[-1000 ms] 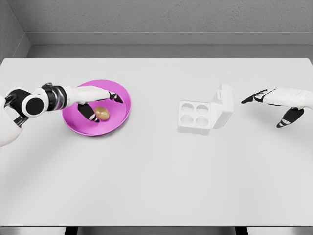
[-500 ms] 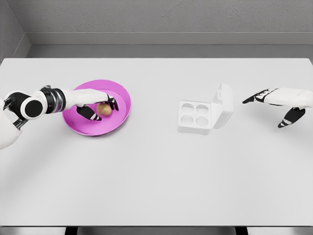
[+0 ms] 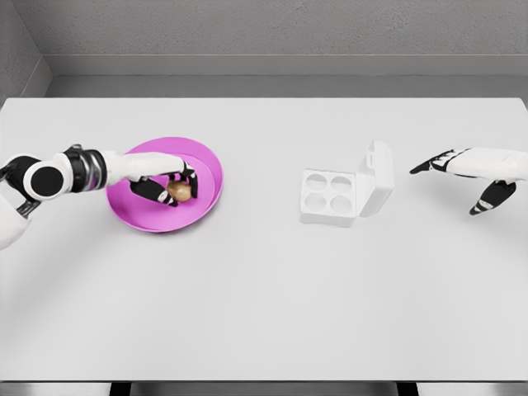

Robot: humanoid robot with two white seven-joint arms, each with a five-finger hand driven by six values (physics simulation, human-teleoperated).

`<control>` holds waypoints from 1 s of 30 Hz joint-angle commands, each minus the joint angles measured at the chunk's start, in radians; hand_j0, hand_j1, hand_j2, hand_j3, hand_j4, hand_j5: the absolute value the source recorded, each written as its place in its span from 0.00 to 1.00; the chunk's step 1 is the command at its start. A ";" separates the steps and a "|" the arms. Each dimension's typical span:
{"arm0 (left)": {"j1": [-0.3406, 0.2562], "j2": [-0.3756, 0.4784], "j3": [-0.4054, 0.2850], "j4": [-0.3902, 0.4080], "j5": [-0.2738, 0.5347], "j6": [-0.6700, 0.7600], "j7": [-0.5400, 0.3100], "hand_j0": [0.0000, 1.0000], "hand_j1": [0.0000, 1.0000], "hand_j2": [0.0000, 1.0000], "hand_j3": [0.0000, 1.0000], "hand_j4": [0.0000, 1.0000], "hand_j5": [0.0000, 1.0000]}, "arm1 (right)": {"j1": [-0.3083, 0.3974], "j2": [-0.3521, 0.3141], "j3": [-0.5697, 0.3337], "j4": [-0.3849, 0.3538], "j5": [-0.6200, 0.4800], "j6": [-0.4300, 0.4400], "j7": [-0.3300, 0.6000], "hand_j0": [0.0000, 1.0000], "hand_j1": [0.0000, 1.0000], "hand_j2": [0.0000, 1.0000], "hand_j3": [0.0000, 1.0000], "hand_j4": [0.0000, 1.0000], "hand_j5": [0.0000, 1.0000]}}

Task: Pack egg into the box and close the box lid

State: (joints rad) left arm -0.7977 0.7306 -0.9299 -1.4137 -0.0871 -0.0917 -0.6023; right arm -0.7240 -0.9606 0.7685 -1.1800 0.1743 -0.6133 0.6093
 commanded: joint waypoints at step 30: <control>-0.034 -0.513 0.192 0.171 0.237 -0.068 -0.009 0.26 0.26 0.26 0.26 0.26 0.26 | 0.000 -0.009 0.000 0.008 -0.006 0.002 0.002 1.00 1.00 1.00 1.00 1.00 1.00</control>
State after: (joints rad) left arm -0.8314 0.2562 -0.7584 -1.3039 0.1002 -0.1388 -0.6122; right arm -0.7240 -0.9692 0.7684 -1.1749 0.1743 -0.6134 0.6107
